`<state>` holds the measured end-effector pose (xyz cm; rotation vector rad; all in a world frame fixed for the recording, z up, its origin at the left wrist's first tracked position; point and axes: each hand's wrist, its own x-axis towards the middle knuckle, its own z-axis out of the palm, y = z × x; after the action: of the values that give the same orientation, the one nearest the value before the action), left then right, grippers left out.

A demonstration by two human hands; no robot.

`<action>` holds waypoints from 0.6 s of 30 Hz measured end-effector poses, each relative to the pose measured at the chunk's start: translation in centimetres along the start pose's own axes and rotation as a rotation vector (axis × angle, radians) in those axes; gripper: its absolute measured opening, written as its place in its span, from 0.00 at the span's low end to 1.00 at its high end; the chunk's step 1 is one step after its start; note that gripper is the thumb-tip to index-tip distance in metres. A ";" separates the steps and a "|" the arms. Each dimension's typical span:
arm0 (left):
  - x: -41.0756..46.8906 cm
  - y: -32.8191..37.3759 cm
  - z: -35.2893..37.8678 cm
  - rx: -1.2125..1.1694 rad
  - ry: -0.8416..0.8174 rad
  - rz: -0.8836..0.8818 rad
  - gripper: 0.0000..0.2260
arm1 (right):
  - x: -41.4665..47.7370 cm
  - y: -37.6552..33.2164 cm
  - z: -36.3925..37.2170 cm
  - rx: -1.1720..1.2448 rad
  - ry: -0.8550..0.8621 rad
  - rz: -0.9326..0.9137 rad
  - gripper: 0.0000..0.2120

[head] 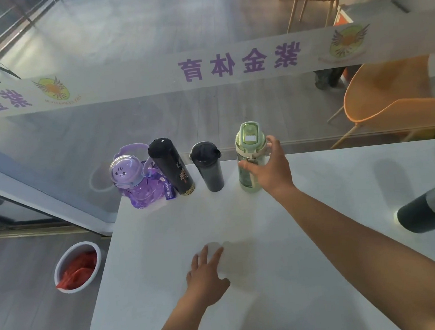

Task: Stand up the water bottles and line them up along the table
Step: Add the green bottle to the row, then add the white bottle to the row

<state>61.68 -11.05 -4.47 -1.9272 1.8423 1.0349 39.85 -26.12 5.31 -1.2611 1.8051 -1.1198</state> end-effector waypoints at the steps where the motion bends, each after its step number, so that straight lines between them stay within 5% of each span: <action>1: -0.1 0.3 -0.2 -0.011 0.008 0.010 0.36 | -0.6 0.0 -0.8 -0.017 -0.006 0.002 0.43; 11: -2.3 6.7 -0.9 -0.167 0.027 0.349 0.35 | -13.0 1.9 -13.9 -0.282 0.066 0.072 0.33; 18: -4.6 14.3 3.0 -0.254 -0.139 0.580 0.35 | -22.6 6.3 -22.1 -0.303 0.175 0.340 0.33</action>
<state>47.53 -7.74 0.32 -1.4013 2.3392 1.5955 25.45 2.43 9.80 -0.9856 2.2850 -0.8074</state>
